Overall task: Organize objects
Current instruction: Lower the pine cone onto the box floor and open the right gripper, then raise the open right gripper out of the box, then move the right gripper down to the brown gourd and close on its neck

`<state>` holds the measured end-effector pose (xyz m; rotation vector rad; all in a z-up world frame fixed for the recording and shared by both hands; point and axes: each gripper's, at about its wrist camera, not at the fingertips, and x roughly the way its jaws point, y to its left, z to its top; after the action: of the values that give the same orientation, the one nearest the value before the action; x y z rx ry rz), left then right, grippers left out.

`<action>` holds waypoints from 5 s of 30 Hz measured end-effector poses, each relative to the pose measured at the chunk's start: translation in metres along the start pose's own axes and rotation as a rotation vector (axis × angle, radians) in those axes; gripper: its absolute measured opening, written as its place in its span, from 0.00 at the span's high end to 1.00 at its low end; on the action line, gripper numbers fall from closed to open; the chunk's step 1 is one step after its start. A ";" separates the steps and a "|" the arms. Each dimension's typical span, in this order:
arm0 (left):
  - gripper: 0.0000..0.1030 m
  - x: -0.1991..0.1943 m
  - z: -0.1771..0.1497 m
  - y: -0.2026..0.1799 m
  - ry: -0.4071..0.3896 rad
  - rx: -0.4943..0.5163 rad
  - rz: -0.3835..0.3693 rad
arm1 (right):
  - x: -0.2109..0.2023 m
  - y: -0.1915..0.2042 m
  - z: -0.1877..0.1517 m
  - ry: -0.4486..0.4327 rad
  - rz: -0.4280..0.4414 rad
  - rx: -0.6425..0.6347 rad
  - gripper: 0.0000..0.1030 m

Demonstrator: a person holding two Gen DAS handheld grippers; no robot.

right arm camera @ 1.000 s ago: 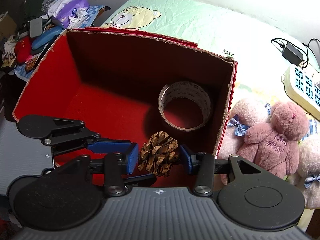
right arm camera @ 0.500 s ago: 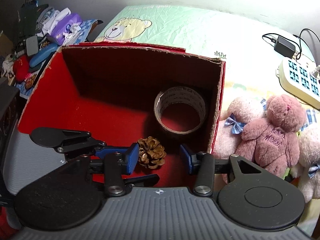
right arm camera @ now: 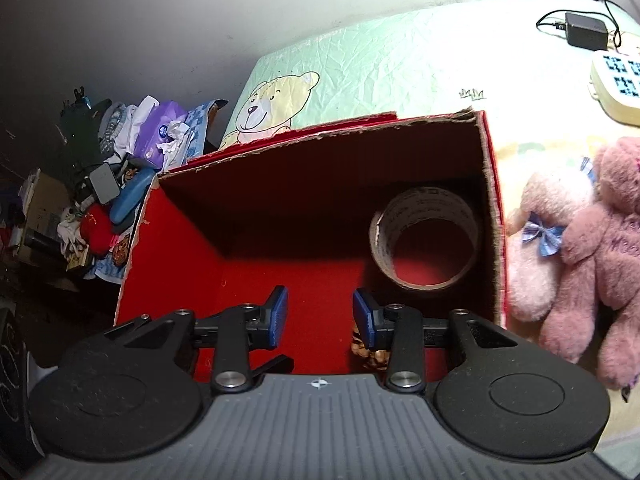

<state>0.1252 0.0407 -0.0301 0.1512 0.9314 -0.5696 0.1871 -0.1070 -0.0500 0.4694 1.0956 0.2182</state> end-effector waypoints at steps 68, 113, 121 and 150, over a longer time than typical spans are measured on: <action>0.26 -0.073 -0.020 -0.052 -0.037 -0.130 0.413 | -0.081 -0.013 -0.100 -0.312 0.003 -0.139 0.58; 0.45 0.000 -0.100 -0.079 0.109 -0.192 0.043 | -0.027 -0.092 -0.133 0.077 0.231 0.156 0.78; 0.46 0.020 -0.103 -0.086 0.150 -0.176 0.017 | -0.017 -0.089 -0.130 0.114 0.248 0.150 0.76; 0.53 0.017 -0.094 -0.105 0.185 -0.099 0.017 | -0.018 -0.093 -0.131 0.182 0.286 0.016 0.71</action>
<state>0.0108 -0.0205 -0.0880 0.1241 1.1345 -0.4985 0.0566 -0.1627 -0.1277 0.6301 1.2061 0.5116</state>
